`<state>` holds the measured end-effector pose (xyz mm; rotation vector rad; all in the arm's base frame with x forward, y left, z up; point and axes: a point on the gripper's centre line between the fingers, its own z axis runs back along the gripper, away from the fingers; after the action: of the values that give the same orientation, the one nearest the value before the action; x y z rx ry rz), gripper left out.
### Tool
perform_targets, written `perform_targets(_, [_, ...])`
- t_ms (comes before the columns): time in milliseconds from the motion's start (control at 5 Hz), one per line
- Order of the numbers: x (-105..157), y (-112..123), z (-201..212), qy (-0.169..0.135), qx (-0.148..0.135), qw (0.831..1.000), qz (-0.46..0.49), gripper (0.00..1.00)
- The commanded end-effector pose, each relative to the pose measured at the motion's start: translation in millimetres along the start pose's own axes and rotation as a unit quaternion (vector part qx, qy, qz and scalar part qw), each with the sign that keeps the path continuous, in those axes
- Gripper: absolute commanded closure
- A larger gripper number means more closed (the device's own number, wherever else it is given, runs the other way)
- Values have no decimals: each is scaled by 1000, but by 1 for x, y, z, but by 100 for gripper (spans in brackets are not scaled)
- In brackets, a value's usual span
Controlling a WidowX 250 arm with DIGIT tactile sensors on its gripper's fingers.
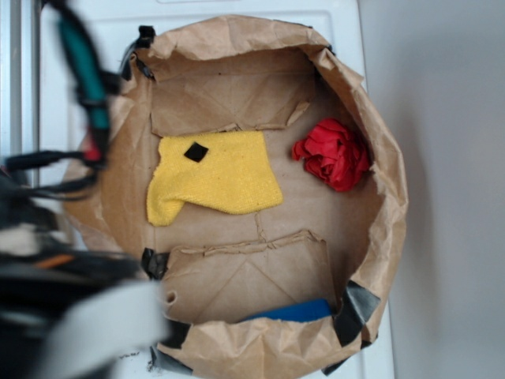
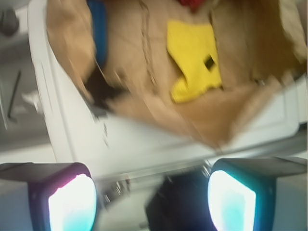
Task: Grab the blue bottle.
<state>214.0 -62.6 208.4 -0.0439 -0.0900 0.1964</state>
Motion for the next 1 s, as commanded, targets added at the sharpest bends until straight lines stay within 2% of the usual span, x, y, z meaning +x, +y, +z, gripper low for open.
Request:
perform_targets(0, [66, 4, -18, -43, -66, 997, 8, 0])
perform_targets(200, [74, 26, -26, -58, -96, 993, -33, 0])
perform_targets(400, [93, 40, -44, -45, -99, 994, -5, 0])
perform_targets(600, [104, 41, -66, -26, -90, 996, 8, 0])
perform_targets(800, [88, 21, -79, -17, -79, 996, -30, 0])
